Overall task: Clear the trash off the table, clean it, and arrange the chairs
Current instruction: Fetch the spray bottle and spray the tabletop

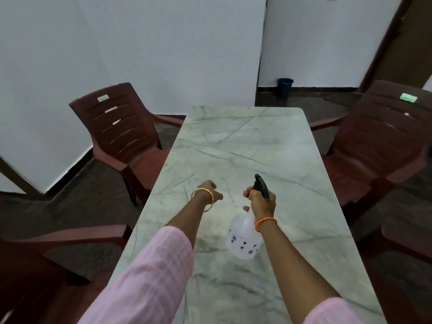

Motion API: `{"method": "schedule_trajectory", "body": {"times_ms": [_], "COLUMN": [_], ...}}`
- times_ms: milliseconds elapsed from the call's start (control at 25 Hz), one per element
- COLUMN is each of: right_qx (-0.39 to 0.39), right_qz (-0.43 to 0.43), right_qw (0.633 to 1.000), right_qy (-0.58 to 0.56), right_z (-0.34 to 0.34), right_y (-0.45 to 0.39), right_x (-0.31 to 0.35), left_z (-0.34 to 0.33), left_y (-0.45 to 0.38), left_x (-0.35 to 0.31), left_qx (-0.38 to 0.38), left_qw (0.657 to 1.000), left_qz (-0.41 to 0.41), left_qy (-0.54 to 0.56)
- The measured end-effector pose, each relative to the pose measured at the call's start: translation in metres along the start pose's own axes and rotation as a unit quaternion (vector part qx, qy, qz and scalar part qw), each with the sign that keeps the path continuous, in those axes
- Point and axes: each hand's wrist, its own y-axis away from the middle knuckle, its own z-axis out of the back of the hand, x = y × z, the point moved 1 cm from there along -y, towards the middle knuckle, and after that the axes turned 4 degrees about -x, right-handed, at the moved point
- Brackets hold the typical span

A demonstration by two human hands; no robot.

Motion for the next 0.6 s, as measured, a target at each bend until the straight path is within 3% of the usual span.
{"method": "schedule_trajectory", "body": {"times_ms": [320, 480, 600], "right_qx": [0.069, 0.074, 0.083], "right_qz": [0.012, -0.021, -0.022], "right_qw": [0.997, 0.997, 0.996], "right_qy": [0.026, 0.013, 0.02], "right_z": [-0.08, -0.12, -0.143], "right_y": [-0.11, -0.156, -0.185], "right_x": [0.032, 0.038, 0.036], "left_z": [0.023, 0.012, -0.001], "left_y": [-0.14, -0.19, -0.222], "left_x": [-0.037, -0.044, -0.04], "left_qx": [0.034, 0.111, 0.131], "left_qw": [0.987, 0.931, 0.897], "left_qz": [-0.042, -0.059, -0.085], "left_qy": [-0.148, -0.343, -0.414]}}
